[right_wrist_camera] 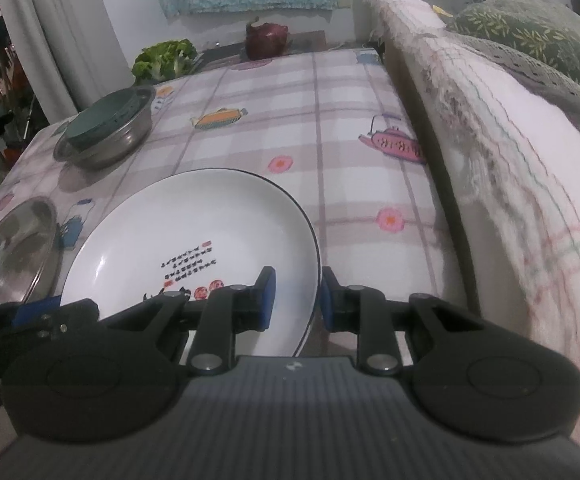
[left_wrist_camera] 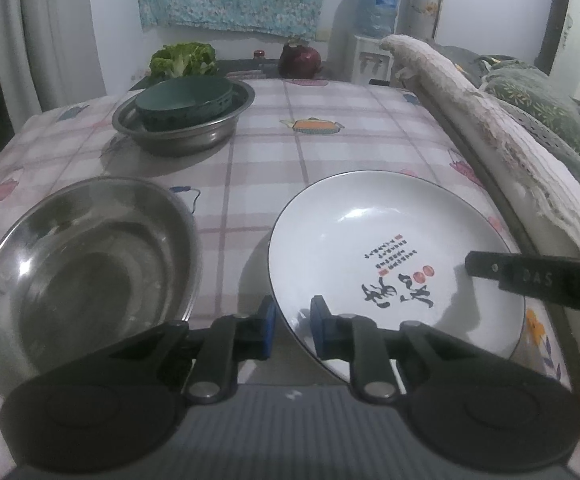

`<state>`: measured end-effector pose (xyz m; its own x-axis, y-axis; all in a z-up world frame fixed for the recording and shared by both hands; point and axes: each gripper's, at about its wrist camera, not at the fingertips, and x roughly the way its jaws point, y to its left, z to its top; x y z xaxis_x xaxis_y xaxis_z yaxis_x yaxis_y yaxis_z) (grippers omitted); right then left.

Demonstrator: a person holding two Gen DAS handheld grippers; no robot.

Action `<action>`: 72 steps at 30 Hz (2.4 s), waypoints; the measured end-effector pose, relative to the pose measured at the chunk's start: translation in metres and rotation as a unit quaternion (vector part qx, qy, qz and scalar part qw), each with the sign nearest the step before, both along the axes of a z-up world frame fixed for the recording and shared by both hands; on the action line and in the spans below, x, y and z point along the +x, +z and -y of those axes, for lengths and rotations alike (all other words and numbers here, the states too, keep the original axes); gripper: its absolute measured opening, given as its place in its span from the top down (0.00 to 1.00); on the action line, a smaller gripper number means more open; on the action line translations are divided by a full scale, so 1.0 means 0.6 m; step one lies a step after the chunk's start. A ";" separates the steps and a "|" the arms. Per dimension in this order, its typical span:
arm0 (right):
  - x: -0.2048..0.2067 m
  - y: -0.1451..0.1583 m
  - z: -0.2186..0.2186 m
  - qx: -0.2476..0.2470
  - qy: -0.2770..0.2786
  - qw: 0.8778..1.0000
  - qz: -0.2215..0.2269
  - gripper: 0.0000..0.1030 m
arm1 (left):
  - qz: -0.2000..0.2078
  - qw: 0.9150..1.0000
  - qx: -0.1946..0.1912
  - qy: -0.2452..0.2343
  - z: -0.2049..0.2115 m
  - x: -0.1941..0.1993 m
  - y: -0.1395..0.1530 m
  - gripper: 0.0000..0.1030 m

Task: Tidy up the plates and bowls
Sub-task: 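Move both grippers to the white printed plate's rim, then close both grippers on the white plate's rim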

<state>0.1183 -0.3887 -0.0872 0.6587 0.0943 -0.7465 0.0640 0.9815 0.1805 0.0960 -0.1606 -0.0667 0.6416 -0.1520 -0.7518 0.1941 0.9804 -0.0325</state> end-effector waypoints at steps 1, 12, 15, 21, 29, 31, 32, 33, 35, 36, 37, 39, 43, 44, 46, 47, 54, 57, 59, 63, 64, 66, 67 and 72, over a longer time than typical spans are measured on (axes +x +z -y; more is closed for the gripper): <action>-0.007 0.000 -0.004 0.001 0.000 1.000 0.000 0.78 | 0.000 1.000 -0.001 0.000 -0.005 -0.005 0.000 0.81; -0.101 0.004 -0.051 0.006 0.003 1.000 -0.002 0.78 | 0.002 1.000 -0.004 -0.007 -0.052 -0.062 0.003 0.81; -0.123 0.005 -0.063 0.009 0.003 1.000 -0.002 0.77 | 0.003 1.000 -0.005 -0.012 -0.064 -0.078 0.002 0.81; -0.161 0.005 -0.086 0.015 -0.001 1.000 0.000 0.77 | -0.003 1.000 -0.018 -0.017 -0.086 -0.095 0.000 0.81; -0.171 0.007 -0.088 0.023 -0.004 1.000 0.000 0.77 | -0.014 0.999 -0.043 -0.016 -0.100 -0.087 -0.003 0.81; -0.167 0.009 -0.084 0.019 -0.006 1.000 0.007 0.77 | -0.016 0.999 -0.046 -0.014 -0.102 -0.081 -0.006 0.79; -0.162 0.011 -0.082 0.013 -0.008 1.000 0.009 0.77 | -0.017 0.999 -0.047 -0.013 -0.101 -0.078 -0.007 0.79; -0.159 0.012 -0.079 0.010 -0.011 1.000 0.010 0.77 | -0.016 0.999 -0.047 -0.013 -0.100 -0.075 -0.007 0.79; -0.147 0.014 -0.072 0.012 -0.013 1.000 0.014 0.77 | -0.015 0.999 -0.047 -0.012 -0.099 -0.069 -0.008 0.79; -0.139 0.014 -0.068 0.013 -0.014 1.000 0.016 0.77 | -0.015 0.999 -0.047 -0.011 -0.098 -0.067 -0.009 0.79; -0.130 0.013 -0.064 0.014 -0.015 1.000 0.017 0.77 | -0.015 0.999 -0.048 -0.010 -0.097 -0.065 -0.009 0.79; -0.115 0.009 -0.057 0.021 -0.014 1.000 0.015 0.77 | -0.016 0.999 -0.048 -0.010 -0.096 -0.063 -0.009 0.79; -0.093 0.008 -0.056 0.045 0.000 0.999 0.014 0.74 | -0.020 0.998 -0.049 -0.014 -0.098 -0.062 -0.008 0.79; -0.092 0.008 -0.061 0.036 0.004 0.999 0.013 0.74 | -0.022 0.998 -0.050 -0.015 -0.098 -0.063 -0.007 0.79; -0.093 0.007 -0.066 0.025 0.012 1.000 0.014 0.73 | -0.023 0.998 -0.048 -0.017 -0.098 -0.068 -0.004 0.79; -0.095 0.007 -0.066 0.026 0.014 0.999 0.013 0.73 | -0.024 0.998 -0.048 -0.019 -0.099 -0.073 -0.003 0.78; -0.123 0.011 -0.075 0.034 0.015 0.999 0.006 0.70 | -0.027 0.997 -0.064 -0.036 -0.122 -0.107 -0.004 0.77; -0.135 0.010 -0.085 0.030 0.006 0.999 0.010 0.63 | -0.031 0.996 -0.075 -0.034 -0.131 -0.105 -0.007 0.71; -0.137 0.003 -0.090 0.044 0.008 0.999 0.000 0.49 | -0.030 0.996 -0.082 -0.033 -0.136 -0.101 -0.007 0.61; -0.145 -0.006 -0.102 0.059 0.006 0.998 0.004 0.23 | -0.022 0.996 -0.086 -0.031 -0.142 -0.096 -0.012 0.36; -0.147 -0.008 -0.104 0.063 0.008 0.998 0.007 0.19 | -0.023 0.995 -0.088 -0.031 -0.143 -0.095 -0.014 0.34; -0.149 -0.010 -0.109 0.066 0.012 0.998 0.009 0.04 | -0.027 0.995 -0.091 -0.031 -0.145 -0.093 -0.020 0.31; -0.148 -0.012 -0.112 0.065 0.014 0.998 0.008 0.01 | -0.023 0.995 -0.090 -0.032 -0.145 -0.095 -0.020 0.27; -0.152 -0.014 -0.113 0.057 0.019 0.998 0.016 0.01 | -0.013 0.996 -0.082 -0.020 -0.148 -0.097 -0.025 0.12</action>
